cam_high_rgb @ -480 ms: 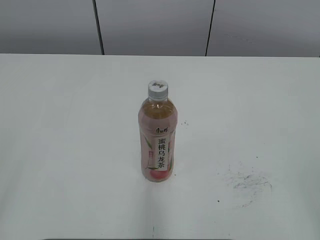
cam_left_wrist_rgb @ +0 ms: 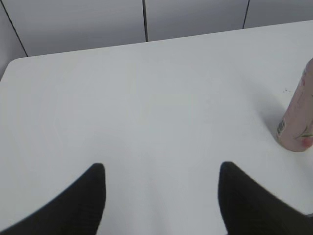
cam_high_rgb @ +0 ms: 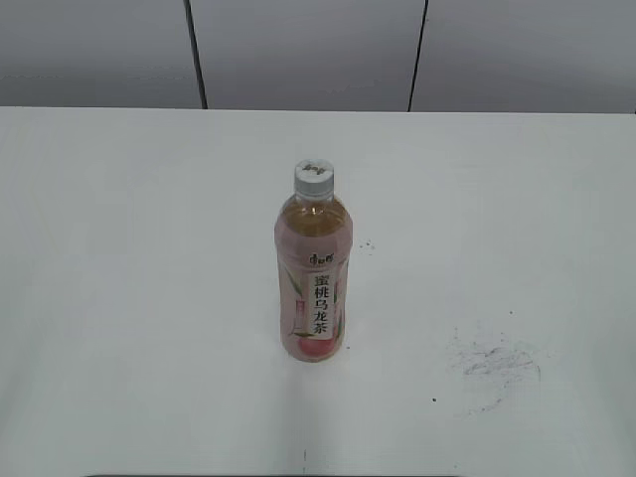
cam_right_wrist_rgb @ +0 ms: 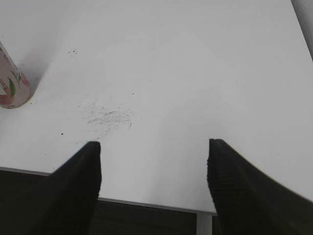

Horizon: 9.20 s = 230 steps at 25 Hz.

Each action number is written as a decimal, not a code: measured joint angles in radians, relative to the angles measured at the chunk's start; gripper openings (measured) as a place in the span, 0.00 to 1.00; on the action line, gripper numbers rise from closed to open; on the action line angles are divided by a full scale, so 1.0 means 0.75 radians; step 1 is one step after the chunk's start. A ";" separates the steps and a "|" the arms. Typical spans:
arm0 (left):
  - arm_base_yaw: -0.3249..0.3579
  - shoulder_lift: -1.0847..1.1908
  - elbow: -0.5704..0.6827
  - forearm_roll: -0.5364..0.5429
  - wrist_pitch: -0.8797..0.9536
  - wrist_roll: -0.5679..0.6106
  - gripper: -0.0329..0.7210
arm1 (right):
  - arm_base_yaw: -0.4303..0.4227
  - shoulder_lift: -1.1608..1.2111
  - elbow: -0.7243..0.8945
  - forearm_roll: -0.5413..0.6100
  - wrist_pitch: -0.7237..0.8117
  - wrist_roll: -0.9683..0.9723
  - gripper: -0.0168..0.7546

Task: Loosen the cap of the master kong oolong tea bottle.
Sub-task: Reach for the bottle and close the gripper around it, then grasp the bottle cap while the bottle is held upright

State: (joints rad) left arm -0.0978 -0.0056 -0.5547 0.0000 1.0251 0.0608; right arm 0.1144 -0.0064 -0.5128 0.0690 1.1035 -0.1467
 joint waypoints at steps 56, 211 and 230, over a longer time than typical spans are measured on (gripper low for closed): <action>-0.110 1.421 0.064 -0.420 -1.534 0.133 0.57 | 0.000 0.785 -0.021 0.063 -0.658 0.000 0.69; -0.586 2.567 -0.106 0.909 -2.929 -0.496 0.65 | 0.832 2.449 -1.570 0.103 0.159 0.245 0.53; -0.586 2.567 -0.106 0.908 -2.929 -0.496 0.65 | 0.829 2.449 -1.570 0.079 0.162 0.112 0.37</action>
State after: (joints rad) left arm -0.5373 1.9194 -0.6345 0.6809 -1.1715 -0.3110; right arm 0.7365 1.8305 -1.6900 0.1284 1.2251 -0.0626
